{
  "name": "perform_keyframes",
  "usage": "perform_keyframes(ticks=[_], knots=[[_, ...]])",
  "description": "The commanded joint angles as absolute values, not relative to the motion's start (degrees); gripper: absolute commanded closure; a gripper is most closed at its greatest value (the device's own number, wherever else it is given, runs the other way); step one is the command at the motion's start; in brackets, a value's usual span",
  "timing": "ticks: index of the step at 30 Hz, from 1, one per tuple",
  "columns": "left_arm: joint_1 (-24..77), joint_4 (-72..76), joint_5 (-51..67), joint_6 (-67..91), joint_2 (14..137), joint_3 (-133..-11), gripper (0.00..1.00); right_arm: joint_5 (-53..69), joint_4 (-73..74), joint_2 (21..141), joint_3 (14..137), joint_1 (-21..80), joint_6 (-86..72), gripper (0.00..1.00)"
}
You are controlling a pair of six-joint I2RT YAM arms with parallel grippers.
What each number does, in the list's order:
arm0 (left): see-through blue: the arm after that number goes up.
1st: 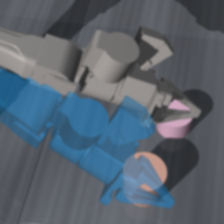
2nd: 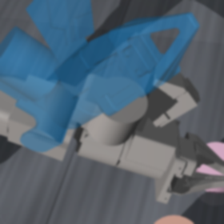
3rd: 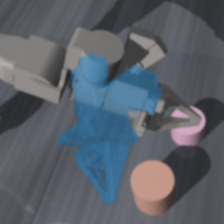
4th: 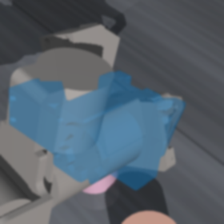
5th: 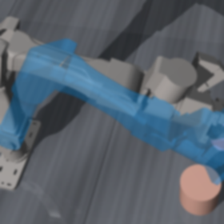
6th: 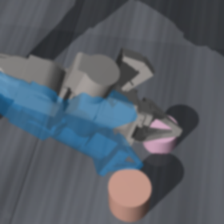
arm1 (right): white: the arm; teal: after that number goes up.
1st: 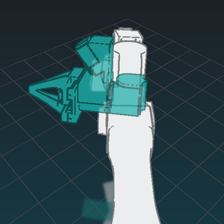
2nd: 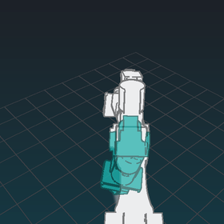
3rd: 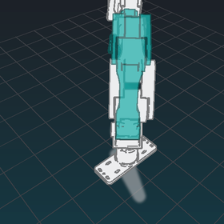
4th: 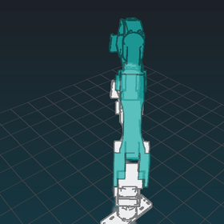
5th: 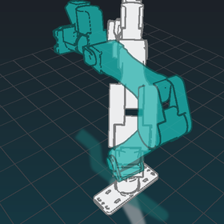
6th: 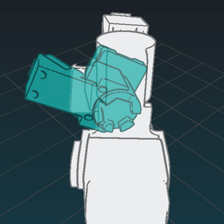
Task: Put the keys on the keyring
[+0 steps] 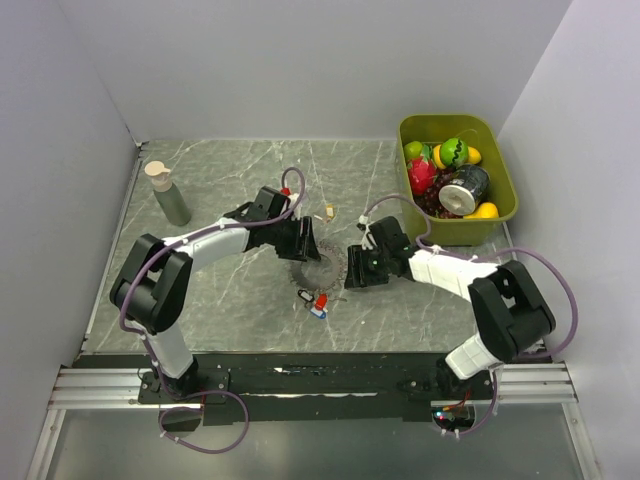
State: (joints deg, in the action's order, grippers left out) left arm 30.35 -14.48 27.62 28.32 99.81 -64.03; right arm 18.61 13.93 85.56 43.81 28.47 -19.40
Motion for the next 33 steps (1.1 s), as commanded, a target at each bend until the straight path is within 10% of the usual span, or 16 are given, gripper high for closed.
perform_keyframes(ticks=[1,5,33], knots=[[31.2,-12.22,28.65,29.27,99.75,-66.18,0.44,14.6,15.46,88.77,47.72,29.7,-17.93,0.45],[31.81,-11.95,29.0,29.88,101.16,-67.5,0.45,11.87,17.39,92.01,50.35,31.54,-17.23,0.66],[31.99,-12.13,29.8,30.5,101.6,-68.47,0.47,13.18,8.18,95.45,50.1,35.42,-17.31,0.57]])
